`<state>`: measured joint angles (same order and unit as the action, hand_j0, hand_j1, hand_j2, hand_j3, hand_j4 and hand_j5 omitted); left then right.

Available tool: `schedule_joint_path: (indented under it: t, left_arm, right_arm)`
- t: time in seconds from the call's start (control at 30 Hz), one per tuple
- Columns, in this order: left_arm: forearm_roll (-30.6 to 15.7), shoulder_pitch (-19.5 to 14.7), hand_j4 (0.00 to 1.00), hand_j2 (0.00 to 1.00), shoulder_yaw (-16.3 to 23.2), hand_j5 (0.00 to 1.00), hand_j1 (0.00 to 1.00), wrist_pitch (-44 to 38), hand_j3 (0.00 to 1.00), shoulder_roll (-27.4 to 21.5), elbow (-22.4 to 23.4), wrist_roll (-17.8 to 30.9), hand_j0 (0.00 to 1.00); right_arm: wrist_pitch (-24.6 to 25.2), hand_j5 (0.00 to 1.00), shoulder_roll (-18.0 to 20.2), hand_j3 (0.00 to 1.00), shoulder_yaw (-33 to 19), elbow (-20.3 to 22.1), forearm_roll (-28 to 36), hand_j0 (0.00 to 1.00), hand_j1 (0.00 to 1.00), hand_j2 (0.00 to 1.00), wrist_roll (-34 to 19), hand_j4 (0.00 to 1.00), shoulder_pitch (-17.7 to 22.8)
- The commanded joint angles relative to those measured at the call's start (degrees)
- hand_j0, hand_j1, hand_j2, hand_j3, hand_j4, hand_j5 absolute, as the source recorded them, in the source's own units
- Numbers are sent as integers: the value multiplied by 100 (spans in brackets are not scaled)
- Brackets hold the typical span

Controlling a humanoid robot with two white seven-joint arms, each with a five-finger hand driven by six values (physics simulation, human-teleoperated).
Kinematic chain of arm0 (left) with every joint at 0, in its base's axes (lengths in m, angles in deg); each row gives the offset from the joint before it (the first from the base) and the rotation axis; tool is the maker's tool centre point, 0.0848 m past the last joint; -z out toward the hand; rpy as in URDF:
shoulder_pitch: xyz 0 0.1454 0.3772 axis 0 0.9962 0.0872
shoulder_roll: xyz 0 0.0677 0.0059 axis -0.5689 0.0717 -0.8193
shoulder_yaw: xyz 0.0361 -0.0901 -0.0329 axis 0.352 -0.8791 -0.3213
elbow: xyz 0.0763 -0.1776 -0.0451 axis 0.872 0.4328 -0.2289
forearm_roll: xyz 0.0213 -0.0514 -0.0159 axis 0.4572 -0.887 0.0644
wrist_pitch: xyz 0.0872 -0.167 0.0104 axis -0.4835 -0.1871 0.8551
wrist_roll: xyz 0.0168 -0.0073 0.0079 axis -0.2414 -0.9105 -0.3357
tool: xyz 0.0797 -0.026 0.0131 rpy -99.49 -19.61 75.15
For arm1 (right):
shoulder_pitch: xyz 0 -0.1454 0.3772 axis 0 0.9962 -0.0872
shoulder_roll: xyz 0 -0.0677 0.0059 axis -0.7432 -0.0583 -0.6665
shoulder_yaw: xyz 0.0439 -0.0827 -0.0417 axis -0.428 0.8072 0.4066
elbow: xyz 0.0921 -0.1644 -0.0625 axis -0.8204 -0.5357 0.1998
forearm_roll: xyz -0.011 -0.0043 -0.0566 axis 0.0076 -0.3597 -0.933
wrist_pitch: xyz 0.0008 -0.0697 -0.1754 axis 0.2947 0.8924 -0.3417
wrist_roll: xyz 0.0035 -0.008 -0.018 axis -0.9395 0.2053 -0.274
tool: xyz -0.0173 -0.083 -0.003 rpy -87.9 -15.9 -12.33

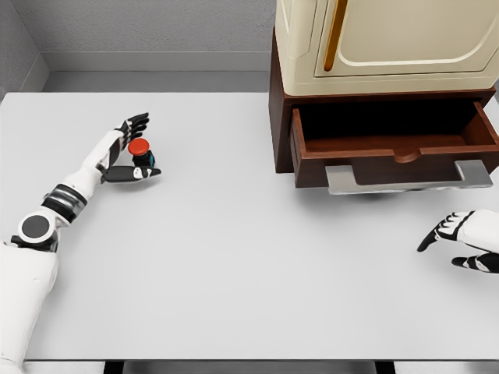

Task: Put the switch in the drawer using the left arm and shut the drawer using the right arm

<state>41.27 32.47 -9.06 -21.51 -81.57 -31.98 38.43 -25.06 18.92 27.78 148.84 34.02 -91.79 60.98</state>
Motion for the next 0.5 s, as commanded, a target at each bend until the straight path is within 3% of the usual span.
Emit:
schedule_joint_path:
  t: [0.0, 0.07, 0.43, 0.47]
  left_arm:
    - [-40, 0, 81, 81, -11, 81, 81, 10, 81, -23, -5, -1, 81]
    - [-31, 9, 76, 76, -11, 76, 76, 10, 76, -41, 3, -1, 76]
    - [-31, 79, 76, 76, 33, 76, 76, 10, 76, -58, 3, -1, 76]
    - [-31, 79, 68, 68, 33, 68, 68, 10, 68, -58, 3, -1, 68]
  right_arm:
    - [12, 69, 19, 69, 1, 2, 54, 69, 69, 69, 0, 69, 0]
    - [12, 68, 19, 68, 1, 2, 54, 68, 68, 68, 0, 68, 0]
    - [12, 67, 10, 67, 1, 2, 54, 67, 67, 67, 0, 67, 0]
    - [12, 67, 10, 67, 1, 2, 54, 67, 67, 67, 0, 67, 0]
